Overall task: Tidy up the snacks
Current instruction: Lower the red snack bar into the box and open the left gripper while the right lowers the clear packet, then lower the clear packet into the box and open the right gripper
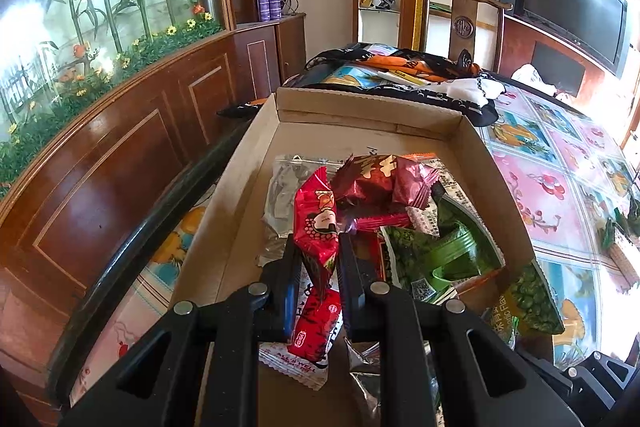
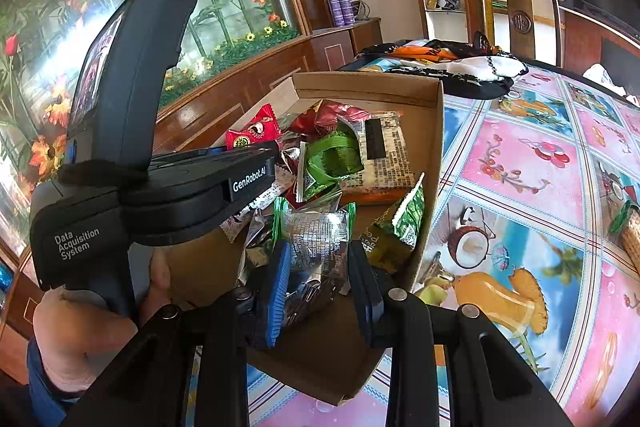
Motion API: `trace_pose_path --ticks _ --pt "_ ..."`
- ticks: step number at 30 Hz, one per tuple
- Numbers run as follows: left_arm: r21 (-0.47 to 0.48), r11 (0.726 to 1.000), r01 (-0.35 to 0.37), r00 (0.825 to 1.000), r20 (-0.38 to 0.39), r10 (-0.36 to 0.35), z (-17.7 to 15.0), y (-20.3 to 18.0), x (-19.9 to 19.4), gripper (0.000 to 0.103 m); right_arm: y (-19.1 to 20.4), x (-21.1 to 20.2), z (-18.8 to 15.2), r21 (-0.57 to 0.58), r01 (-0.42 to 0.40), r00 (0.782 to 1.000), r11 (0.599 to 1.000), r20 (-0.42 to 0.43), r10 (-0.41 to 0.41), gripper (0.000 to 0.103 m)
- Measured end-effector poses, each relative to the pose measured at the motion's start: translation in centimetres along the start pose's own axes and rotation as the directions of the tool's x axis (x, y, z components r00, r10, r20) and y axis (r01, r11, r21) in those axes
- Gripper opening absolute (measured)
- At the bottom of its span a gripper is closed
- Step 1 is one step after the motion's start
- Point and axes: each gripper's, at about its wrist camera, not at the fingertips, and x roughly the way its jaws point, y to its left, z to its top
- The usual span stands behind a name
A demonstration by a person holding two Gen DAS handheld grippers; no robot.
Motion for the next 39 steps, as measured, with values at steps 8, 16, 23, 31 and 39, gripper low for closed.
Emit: trace_pose_path --ticks 8,16,23,31,39 --pt "0.0 1.0 -0.005 1.0 0.005 0.005 0.04 0.11 -0.15 0.016 0.04 -0.01 -0.01 -0.003 0.0 1.0 1.0 -0.001 0.0 0.032" --pt "0.0 1.0 -0.007 1.0 0.009 0.007 0.07 0.33 -0.3 0.018 0.34 0.03 -0.08 -0.009 -0.001 1.0 1.0 -0.003 0.001 0.033" --pt "-0.003 1.0 -0.016 1.0 0.022 0.016 0.15 0.56 -0.67 0.031 0.58 -0.05 -0.14 -0.014 0.0 1.0 1.0 -0.005 0.0 0.034" --pt "0.0 1.0 -0.023 0.999 0.032 0.023 0.23 0.48 -0.89 0.039 0.52 -0.07 -0.08 -0.016 0.001 1.0 1.0 -0.007 -0.001 0.034" --pt "0.0 1.0 -0.025 0.999 0.036 0.025 0.25 0.36 -0.93 0.044 0.52 -0.05 -0.08 -0.018 0.001 1.0 1.0 -0.007 -0.002 0.034"
